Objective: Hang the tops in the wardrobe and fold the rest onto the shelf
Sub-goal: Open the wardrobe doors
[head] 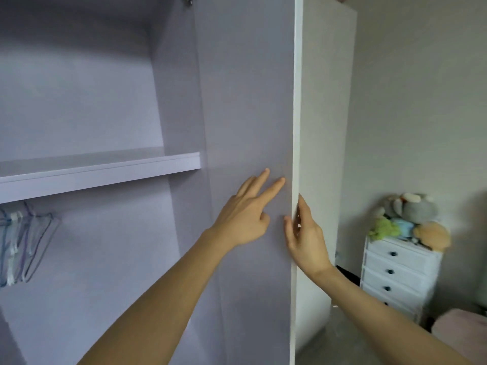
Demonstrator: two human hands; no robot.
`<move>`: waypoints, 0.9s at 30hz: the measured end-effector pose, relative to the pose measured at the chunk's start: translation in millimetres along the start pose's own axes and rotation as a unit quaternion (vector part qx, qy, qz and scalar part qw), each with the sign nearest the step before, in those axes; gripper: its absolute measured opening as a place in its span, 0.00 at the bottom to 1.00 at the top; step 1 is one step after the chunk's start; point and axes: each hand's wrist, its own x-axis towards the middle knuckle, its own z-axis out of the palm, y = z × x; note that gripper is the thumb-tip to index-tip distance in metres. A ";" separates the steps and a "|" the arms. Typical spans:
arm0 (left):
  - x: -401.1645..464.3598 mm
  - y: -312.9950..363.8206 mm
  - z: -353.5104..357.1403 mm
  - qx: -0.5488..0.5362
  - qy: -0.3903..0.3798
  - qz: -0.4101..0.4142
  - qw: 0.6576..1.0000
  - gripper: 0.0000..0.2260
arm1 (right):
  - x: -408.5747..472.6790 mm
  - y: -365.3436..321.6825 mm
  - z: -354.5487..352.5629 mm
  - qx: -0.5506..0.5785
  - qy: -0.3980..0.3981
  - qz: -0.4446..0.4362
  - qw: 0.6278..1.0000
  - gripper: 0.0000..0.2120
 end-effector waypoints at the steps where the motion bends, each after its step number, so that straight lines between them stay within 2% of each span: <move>1: 10.1 1.9 6.1 0.011 -0.010 -0.003 1.000 0.35 | 3.2 6.8 -4.1 -0.006 0.011 0.009 1.000 0.26; 6: 55.1 10.2 40.4 0.041 -0.037 -0.004 0.998 0.37 | 23.6 39.8 -25.0 -0.057 0.028 0.022 0.998 0.31; 12: 63.9 1.5 55.6 0.015 -0.009 0.031 0.999 0.40 | 30.7 44.3 -29.4 -0.145 0.027 -0.013 0.989 0.30; 14: 61.4 0.0 53.3 0.003 -0.007 0.036 0.999 0.38 | 32.4 36.3 -30.9 -0.176 0.066 -0.032 0.982 0.29; 17: 57.7 -5.1 46.1 0.032 0.036 0.005 0.999 0.32 | 33.9 22.2 -28.9 -0.209 0.135 -0.122 0.961 0.27; 20: 45.8 -15.9 31.8 0.059 0.088 -0.081 0.991 0.27 | 35.0 4.6 -21.5 -0.238 0.111 -0.181 0.948 0.23; 23: 20.9 -35.6 16.3 0.065 0.090 -0.124 0.986 0.23 | 32.2 -13.4 -10.9 -0.235 0.061 -0.204 0.948 0.20; 27: -46.6 -70.2 -4.3 0.070 0.090 -0.173 0.978 0.21 | 17.8 -41.3 26.0 -0.118 -0.032 -0.184 0.975 0.17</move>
